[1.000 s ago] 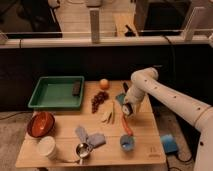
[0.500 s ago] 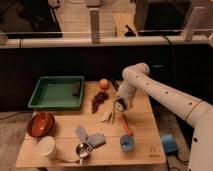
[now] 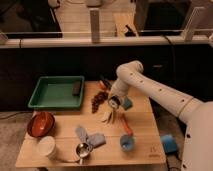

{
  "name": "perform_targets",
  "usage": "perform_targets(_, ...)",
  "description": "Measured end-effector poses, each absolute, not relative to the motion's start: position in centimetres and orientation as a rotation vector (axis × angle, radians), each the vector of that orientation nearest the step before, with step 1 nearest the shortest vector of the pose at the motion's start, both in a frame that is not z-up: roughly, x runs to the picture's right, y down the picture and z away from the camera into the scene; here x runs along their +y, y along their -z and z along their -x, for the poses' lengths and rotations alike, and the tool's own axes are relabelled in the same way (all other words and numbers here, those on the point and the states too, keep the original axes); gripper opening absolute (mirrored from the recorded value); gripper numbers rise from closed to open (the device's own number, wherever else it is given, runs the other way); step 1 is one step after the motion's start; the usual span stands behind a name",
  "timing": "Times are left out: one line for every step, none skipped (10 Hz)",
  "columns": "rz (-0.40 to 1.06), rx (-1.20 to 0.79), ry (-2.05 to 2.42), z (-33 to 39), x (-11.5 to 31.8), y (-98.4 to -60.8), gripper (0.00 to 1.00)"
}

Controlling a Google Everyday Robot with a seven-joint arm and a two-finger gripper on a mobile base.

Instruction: Place brush in tray

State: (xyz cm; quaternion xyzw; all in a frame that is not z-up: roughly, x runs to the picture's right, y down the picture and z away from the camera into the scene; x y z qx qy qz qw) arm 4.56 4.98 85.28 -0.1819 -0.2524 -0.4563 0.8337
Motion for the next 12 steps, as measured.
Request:
perform_targets(0.375,-0.547,0.994,-3.8,4.7,-85.3,0.00)
perform_targets(0.364,-0.563,1.036,-2.9,4.5,-85.5,0.00)
perform_targets(0.359,-0.572,1.060,-2.3,4.3,-85.6,0.00)
perform_targets(0.355,-0.581,1.083,-1.8,4.0,-85.7,0.00)
perform_targets(0.351,-0.595,1.113,-0.7,3.8,-85.9,0.00)
perform_targets(0.350,-0.604,1.134,0.1,3.7,-86.0,0.00)
perform_targets(0.351,-0.615,1.161,1.3,3.7,-86.2,0.00)
perform_targets(0.353,-0.625,1.193,2.8,3.8,-86.4,0.00)
perform_targets(0.354,-0.637,1.226,4.4,3.8,-86.6,0.00)
perform_targets(0.353,-0.646,1.252,5.3,3.7,-86.7,0.00)
perform_targets(0.352,-0.656,1.274,5.8,3.6,-86.8,0.00)
perform_targets(0.345,-0.665,1.303,6.6,3.4,-86.8,0.00)
